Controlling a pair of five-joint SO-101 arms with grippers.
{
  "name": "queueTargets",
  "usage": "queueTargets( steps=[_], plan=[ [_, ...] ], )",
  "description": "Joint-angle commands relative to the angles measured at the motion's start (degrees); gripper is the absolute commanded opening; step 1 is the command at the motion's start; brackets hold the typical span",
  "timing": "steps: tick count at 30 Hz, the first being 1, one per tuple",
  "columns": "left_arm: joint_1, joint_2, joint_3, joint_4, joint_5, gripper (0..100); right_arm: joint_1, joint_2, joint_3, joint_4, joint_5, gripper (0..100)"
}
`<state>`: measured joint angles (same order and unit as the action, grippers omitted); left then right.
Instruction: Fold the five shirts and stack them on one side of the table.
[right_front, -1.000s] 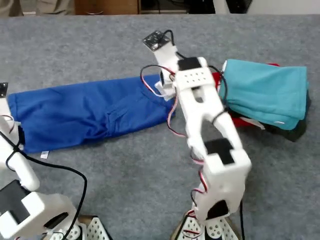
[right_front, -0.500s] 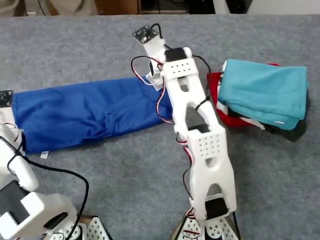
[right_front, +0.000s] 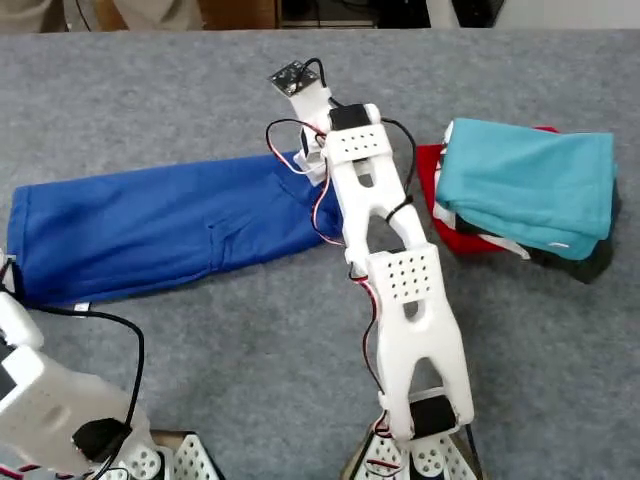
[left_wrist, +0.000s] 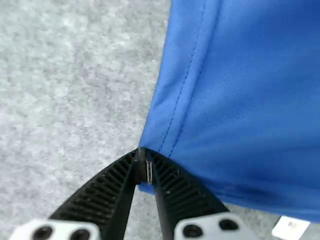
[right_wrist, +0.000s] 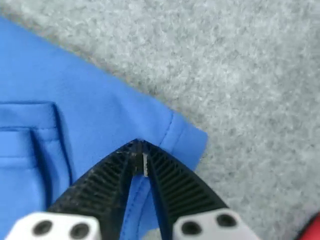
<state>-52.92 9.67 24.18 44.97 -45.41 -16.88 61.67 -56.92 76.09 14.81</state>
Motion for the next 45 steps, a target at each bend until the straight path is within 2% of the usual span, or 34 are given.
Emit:
queueTargets(
  steps=[1, 8, 17, 20, 23, 28, 33, 37, 45],
  plan=[
    [-0.35, -0.13, -3.08, 2.99, -1.32, 2, 2.15, -0.4, -3.56, 1.49, -0.09, 0.2],
    [0.97, -3.65, -4.13, 7.47, -1.23, 2, 0.48, -1.54, -8.66, 5.89, -0.09, 0.2],
    [2.99, -15.16, -10.37, 18.37, -1.14, 2, -1.36, -1.8, -30.11, 19.25, 0.0, 0.2],
    [4.57, -12.88, -14.51, 21.19, 1.14, 2, -1.19, -1.63, -36.09, 26.37, 0.0, 0.2],
    [5.89, -7.34, -20.48, 21.63, 4.92, 3, -0.13, -3.47, -36.79, 26.55, 1.85, 0.2],
    [6.15, 5.14, -32.53, 22.86, 8.97, 12, -2.68, -12.53, -27.56, 26.55, 2.73, 0.2],
    [6.07, 18.15, -48.97, 33.05, 9.76, 13, -6.11, -24.84, -6.99, 26.37, 8.44, 0.2],
    [6.59, 27.03, -62.59, 40.79, 13.8, 16, -6.81, -31.87, 6.55, 25.32, 10.81, 0.2],
    [5.8, 42.42, -77.98, 41.58, 15.12, 17, -5.76, -36.26, 14.37, 23.12, 10.81, 0.2]
  ],
)
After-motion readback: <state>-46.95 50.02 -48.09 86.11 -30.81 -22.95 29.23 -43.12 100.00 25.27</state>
